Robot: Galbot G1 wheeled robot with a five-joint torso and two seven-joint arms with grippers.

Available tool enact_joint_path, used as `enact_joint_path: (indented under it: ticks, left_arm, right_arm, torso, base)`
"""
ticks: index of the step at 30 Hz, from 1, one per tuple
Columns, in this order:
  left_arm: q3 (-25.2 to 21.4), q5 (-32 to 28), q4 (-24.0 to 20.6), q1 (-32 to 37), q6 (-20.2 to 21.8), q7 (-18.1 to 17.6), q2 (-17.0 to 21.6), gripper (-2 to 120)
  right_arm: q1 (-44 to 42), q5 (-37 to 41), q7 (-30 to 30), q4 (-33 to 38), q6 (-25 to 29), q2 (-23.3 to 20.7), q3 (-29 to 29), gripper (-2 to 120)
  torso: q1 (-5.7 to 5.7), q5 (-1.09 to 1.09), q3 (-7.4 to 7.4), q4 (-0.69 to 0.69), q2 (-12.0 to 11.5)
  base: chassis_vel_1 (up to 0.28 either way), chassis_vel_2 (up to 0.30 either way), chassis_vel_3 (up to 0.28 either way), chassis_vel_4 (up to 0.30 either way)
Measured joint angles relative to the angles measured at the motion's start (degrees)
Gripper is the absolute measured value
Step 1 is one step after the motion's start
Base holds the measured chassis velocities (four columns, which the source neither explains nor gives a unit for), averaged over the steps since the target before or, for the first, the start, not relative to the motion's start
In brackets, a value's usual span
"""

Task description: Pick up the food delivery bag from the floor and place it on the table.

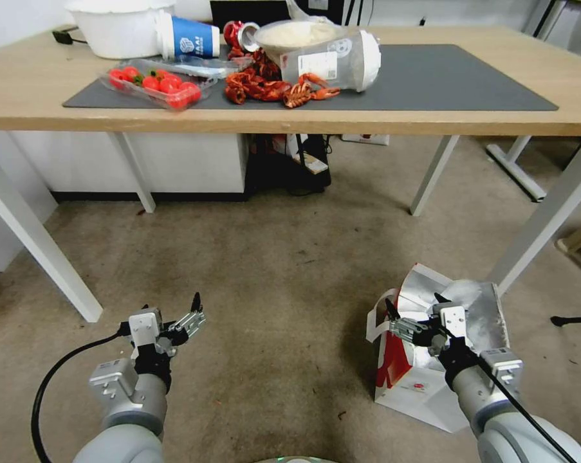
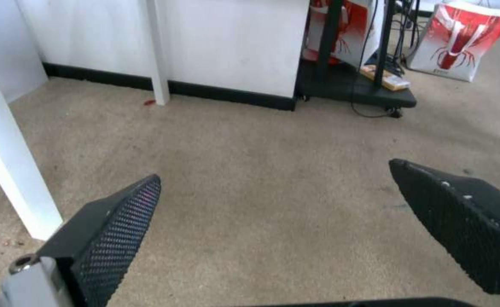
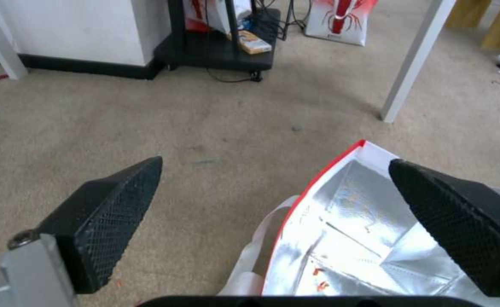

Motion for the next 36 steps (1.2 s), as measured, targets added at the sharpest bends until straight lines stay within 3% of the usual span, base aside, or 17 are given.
enact_joint_path:
  ticks: [12, 21, 29, 36]
  left_arm:
    - [-0.01, 0.4, 0.77, 0.32, -2.76, 1.35, 0.07, 100]
    - [-0.41, 0.5, 0.79, 0.55, -3.27, 1.8, 0.66, 100]
    - [-0.49, 0.36, 0.8, 0.59, -3.31, 1.82, 1.15, 100]
    - [-0.54, -0.21, 1.17, 0.1, -3.31, 1.65, 1.72, 100]
  right_arm:
    - [0.32, -0.01, -0.01, -0.1, 0.16, -0.2, 0.89, 100]
    - [3.18, 2.74, 1.03, -2.02, 0.22, -4.39, 6.36, 100]
    - [6.36, 6.08, 1.06, -9.26, 2.32, -9.45, 14.16, 100]
    - [9.26, 8.3, 1.06, -16.29, 2.38, -14.0, 17.12, 100]
  torso:
    - [0.06, 0.0, 0.0, 0.0, 0.3]
    - [0.08, 0.0, 0.0, 0.0, 0.41]
    - [0.09, 0.02, 0.0, 0.0, 0.48]
    - [0.09, 0.0, 0.0, -0.01, 0.5]
  base:
    - [0.0, 0.0, 0.0, 0.0]
    - [0.0, 0.0, 0.0, 0.0]
    - [0.0, 0.0, 0.0, 0.0]
    - [0.0, 0.0, 0.0, 0.0]
